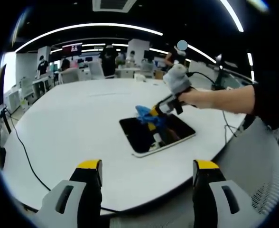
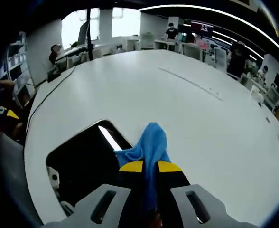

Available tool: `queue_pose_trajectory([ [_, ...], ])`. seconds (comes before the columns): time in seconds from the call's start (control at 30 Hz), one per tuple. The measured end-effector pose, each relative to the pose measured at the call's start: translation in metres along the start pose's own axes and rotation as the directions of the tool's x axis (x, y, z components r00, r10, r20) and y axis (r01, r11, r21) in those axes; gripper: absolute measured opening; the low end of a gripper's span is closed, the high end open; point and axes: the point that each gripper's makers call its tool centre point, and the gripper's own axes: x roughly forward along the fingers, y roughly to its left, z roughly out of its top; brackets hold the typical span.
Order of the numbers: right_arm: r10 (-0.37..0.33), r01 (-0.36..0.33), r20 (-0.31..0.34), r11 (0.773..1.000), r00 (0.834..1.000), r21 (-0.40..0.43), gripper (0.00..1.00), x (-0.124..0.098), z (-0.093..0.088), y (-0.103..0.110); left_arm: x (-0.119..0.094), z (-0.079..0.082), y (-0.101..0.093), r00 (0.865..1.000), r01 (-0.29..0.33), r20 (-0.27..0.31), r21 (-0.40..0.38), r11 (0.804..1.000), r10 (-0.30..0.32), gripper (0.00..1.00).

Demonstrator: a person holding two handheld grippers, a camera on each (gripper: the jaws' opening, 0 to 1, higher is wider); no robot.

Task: Wipe the mirror surface with the cleaning cloth until all visible marks leave the cleaned area.

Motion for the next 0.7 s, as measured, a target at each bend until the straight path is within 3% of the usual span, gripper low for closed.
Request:
queue_pose_trajectory([
  [0.7,0.008,-0.008,-0.001,1.0,1.0,0.016,0.04,-0.0009,-0.0018,-0.0024,0.0002,-0.0024,0.0025,1.0,-0.013,-0.012,-0.002,1.0,0.013,0.78],
])
